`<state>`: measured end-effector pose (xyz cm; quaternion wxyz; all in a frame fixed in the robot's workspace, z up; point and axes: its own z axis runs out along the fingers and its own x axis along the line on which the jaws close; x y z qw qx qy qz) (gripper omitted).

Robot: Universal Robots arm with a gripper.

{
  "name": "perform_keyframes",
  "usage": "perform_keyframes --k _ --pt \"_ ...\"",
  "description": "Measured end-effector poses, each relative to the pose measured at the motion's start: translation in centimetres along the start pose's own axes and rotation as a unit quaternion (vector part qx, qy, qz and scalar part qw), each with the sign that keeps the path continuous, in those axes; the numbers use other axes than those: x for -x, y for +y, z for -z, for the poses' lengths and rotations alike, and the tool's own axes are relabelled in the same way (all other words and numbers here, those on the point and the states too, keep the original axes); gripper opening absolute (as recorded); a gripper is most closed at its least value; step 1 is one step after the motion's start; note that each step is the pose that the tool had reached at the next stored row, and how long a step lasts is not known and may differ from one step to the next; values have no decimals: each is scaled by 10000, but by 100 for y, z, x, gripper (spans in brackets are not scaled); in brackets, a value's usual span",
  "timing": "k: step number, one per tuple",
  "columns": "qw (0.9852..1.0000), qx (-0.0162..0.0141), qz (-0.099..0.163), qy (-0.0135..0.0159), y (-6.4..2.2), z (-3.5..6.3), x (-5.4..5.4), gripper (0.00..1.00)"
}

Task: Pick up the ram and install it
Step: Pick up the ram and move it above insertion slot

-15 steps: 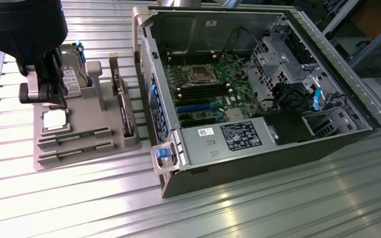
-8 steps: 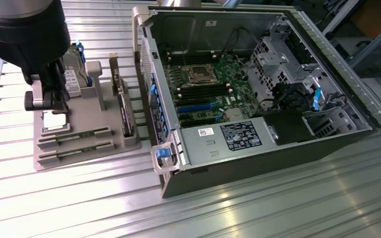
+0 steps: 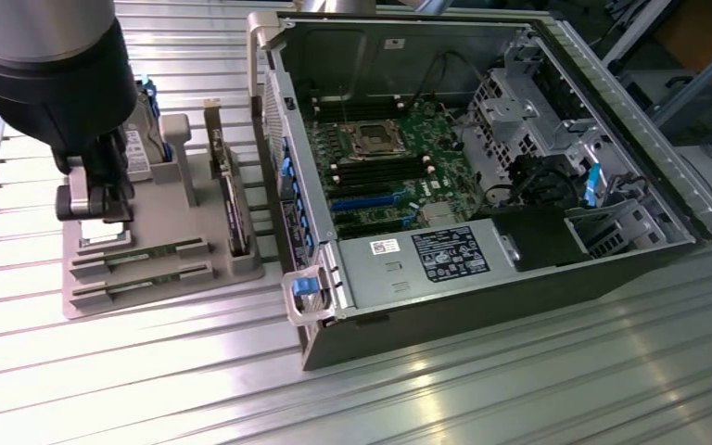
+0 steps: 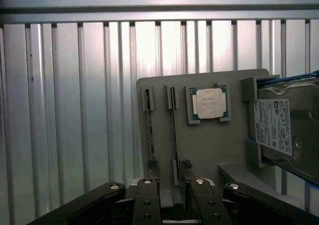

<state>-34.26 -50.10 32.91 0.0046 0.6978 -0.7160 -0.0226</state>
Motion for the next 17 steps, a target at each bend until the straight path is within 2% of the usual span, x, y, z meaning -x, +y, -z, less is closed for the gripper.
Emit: perform_keyframes --k 5,17 --pt "10000 0 1 0 -6 -153 -4 30" --pt "10000 0 4 0 -15 -387 -10 30"
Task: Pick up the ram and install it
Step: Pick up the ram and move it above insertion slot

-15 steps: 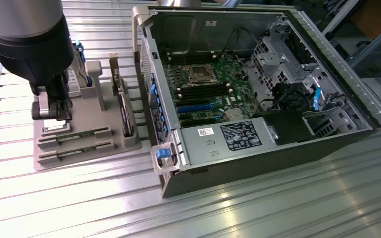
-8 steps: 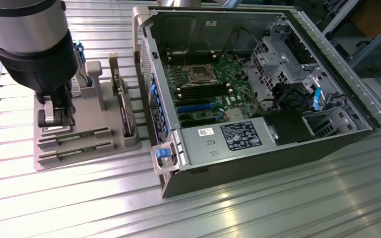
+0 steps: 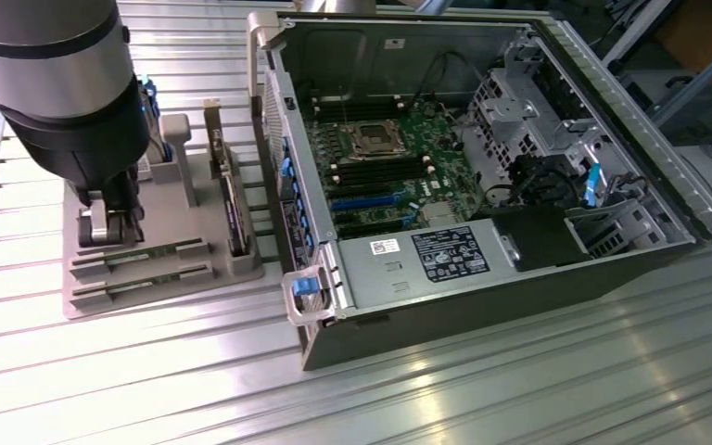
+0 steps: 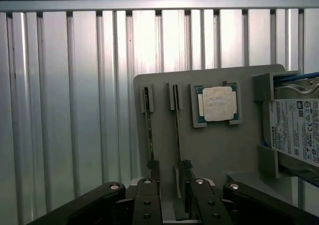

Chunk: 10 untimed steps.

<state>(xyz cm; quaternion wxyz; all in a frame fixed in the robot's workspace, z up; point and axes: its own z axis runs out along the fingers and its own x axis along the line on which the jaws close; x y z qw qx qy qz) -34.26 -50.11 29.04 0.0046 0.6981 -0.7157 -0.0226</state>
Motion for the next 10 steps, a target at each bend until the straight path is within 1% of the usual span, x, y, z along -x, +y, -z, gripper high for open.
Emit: perform_keyframes --k 2,4,5,7,10 --pt "10000 0 1 0 -1 -27 -1 30" --pt "10000 0 5 0 -3 -86 -3 30" --pt "10000 2 60 7 -5 -109 -3 30" --pt "9997 6 252 24 -5 -139 -4 30" --pt "9997 6 255 43 -7 -175 -25 30"
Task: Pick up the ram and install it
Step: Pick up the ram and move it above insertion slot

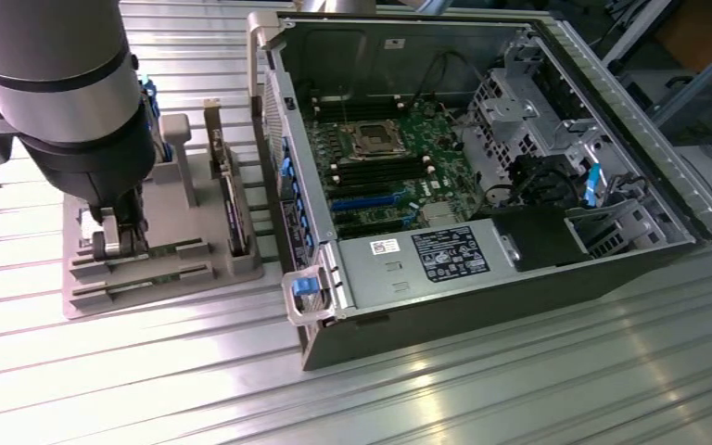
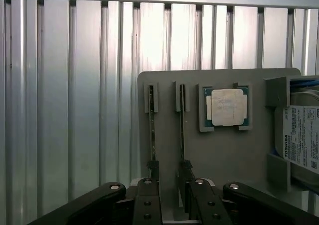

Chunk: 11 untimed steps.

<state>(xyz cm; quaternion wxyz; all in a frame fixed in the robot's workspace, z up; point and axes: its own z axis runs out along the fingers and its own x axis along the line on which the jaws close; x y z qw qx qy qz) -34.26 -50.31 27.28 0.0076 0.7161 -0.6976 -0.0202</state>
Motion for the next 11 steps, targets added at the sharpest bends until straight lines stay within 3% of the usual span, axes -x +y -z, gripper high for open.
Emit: perform_keyframes --k 7,11 --pt "10000 1 13 44 -17 -107 -66 30" --pt "10000 2 29 63 -46 -218 -74 30"
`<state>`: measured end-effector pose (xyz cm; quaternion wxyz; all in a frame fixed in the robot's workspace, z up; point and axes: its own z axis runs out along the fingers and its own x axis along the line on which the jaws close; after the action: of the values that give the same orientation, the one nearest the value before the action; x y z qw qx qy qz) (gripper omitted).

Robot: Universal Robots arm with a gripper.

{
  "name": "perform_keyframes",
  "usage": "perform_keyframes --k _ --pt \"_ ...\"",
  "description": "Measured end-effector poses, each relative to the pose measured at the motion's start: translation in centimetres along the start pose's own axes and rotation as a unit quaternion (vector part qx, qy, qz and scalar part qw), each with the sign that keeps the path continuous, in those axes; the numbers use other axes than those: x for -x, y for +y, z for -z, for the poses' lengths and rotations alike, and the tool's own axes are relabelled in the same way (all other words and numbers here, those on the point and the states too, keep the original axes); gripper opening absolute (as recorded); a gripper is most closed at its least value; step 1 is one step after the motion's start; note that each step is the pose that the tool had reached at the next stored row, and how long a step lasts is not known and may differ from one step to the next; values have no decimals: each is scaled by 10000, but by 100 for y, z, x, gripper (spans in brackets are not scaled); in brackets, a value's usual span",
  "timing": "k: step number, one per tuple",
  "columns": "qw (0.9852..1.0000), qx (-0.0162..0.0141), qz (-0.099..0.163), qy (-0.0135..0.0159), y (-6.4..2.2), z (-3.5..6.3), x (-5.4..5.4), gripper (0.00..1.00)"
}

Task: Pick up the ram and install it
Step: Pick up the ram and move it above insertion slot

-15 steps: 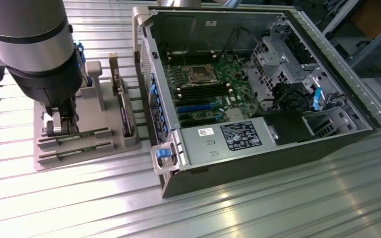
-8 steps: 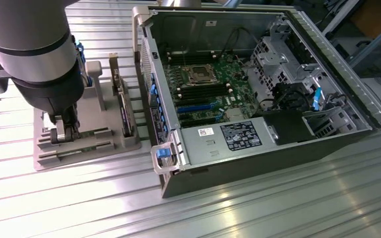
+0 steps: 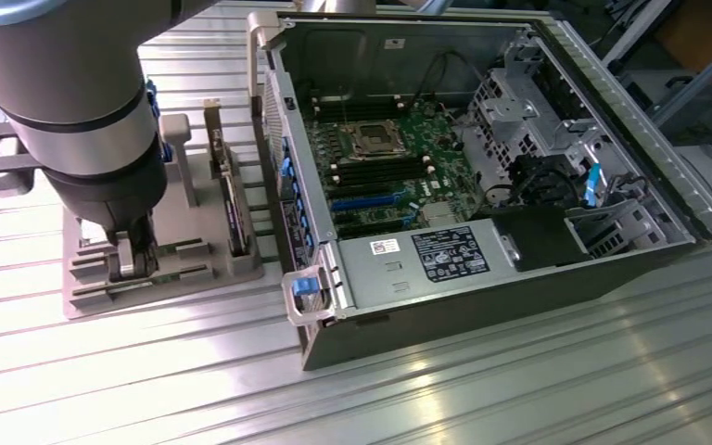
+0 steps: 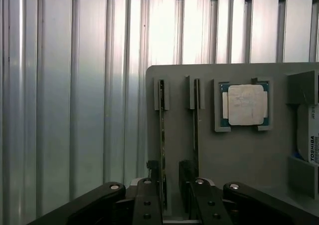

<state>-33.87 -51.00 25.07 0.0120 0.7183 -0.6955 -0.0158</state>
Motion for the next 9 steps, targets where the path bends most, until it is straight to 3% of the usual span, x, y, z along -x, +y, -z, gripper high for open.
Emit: perform_keyframes --k 9 --pt "10000 1 10 1 -5 -150 -29 30"
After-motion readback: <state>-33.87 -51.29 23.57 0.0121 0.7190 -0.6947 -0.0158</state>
